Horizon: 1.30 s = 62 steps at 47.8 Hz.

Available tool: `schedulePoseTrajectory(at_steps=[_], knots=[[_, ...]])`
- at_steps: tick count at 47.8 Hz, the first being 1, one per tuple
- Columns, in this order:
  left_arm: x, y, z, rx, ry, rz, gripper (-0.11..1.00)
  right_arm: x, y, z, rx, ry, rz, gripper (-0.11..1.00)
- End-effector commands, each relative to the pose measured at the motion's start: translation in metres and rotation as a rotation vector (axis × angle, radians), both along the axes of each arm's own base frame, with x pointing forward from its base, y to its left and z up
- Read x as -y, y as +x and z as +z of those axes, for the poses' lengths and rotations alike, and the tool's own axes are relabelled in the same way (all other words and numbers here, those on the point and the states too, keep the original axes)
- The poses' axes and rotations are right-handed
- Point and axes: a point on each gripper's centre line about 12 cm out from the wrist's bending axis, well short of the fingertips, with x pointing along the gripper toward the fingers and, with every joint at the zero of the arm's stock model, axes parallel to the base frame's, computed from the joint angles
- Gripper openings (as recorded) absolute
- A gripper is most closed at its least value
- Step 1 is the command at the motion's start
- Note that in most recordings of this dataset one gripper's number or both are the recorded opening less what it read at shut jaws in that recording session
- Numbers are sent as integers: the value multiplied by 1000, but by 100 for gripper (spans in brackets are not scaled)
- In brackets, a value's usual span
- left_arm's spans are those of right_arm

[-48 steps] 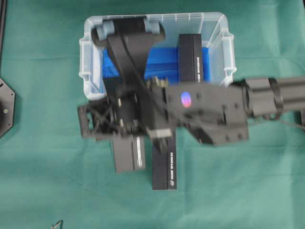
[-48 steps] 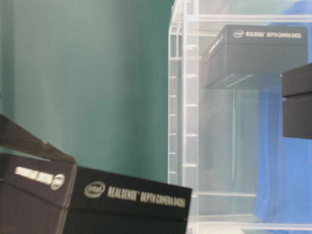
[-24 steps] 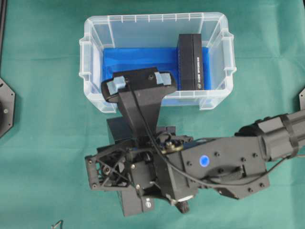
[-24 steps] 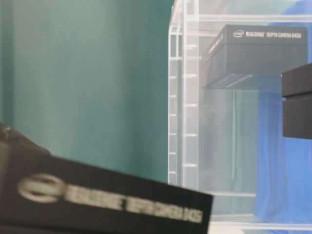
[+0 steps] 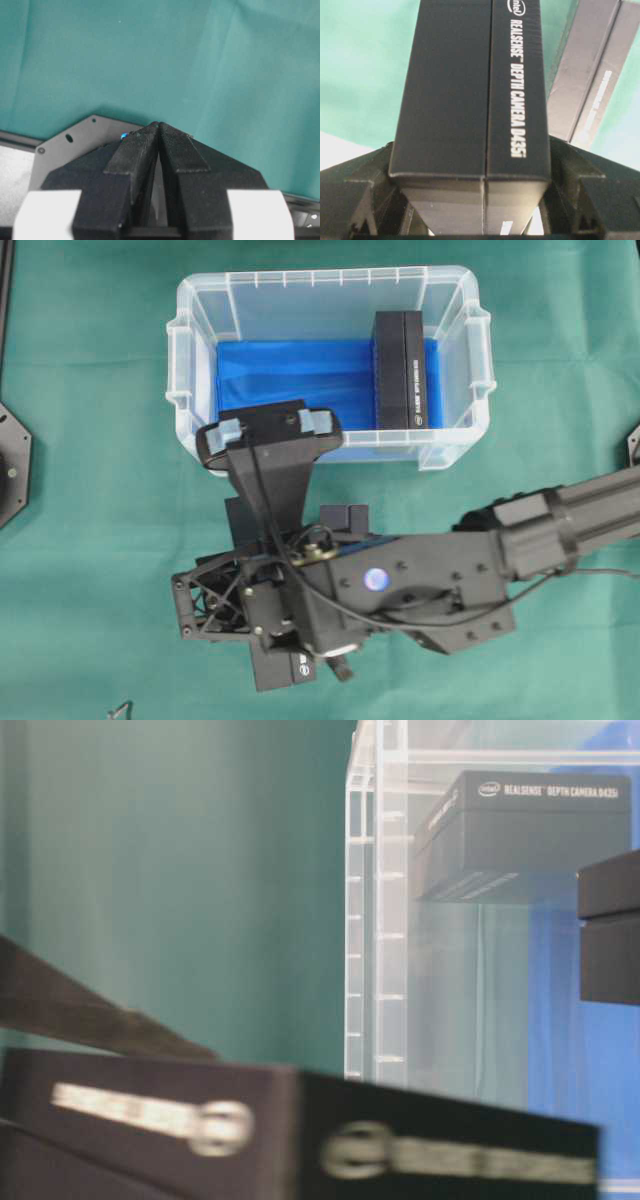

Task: Take the box out of the case with the right arm.
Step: 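Carry the box out of the case and lower it left of the first box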

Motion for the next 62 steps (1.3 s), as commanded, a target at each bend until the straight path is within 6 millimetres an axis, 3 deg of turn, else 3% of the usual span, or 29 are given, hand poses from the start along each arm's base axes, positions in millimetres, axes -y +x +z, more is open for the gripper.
schedulePoseTrajectory(at_steps=[1,15,30,42,62], knots=[[-1,1,4,14,1,2,3,6,-1,9,22,12,-6,68],[-1,1,4,14,1,2,3,3,13,-36,-6,79,10,68],[-1,1,3,12,2,2,3,5,24,-106,1,189,-7,68],[-1,2,1,5,3,3,3,16,29,-119,27,189,-25,68],[-1,2,-1,2,4,2,3,22,30,-119,27,184,-24,68]])
